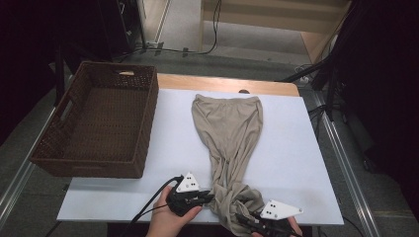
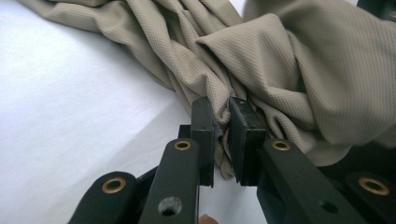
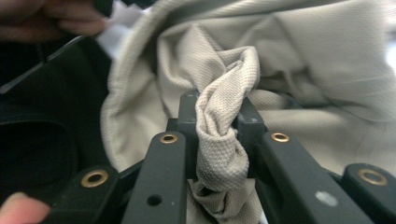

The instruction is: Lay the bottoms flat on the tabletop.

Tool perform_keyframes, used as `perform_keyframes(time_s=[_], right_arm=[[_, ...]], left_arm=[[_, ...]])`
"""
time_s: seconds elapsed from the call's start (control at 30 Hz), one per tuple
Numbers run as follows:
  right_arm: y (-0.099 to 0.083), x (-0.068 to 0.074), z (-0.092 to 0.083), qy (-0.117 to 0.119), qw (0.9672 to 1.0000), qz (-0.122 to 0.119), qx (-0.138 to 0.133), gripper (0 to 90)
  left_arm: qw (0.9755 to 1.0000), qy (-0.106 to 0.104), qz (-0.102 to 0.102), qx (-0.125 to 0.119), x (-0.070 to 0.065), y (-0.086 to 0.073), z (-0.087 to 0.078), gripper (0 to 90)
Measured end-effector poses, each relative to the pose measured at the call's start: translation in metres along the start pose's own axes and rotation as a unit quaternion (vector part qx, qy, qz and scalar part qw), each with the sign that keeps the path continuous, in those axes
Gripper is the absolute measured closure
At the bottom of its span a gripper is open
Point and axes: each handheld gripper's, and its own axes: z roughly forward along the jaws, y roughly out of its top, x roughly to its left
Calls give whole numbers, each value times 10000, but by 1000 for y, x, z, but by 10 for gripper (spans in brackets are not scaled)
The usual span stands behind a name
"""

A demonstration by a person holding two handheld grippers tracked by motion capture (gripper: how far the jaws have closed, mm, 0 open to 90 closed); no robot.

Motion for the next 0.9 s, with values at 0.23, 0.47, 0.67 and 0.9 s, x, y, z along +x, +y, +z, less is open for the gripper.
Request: perform_keyframes(time_s=[0.23,0.47,0.67,0.9], right_arm=[[-7,33,-5,308,9992,-273,-14,771],[-8,56,-21,515,9979,-367,-162,480],[0,46,-49,391,9965,-236,-693,465],[20,11,-22,-48,9979,-103,-634,509]], left_arm=[[9996,143,-221,-122,8,-7,-15,817],[9991,180,-315,-199,12,-13,-28,817],[9992,27,-338,-216,17,-18,-36,814],[9992,-33,-313,-227,19,-19,-37,801]])
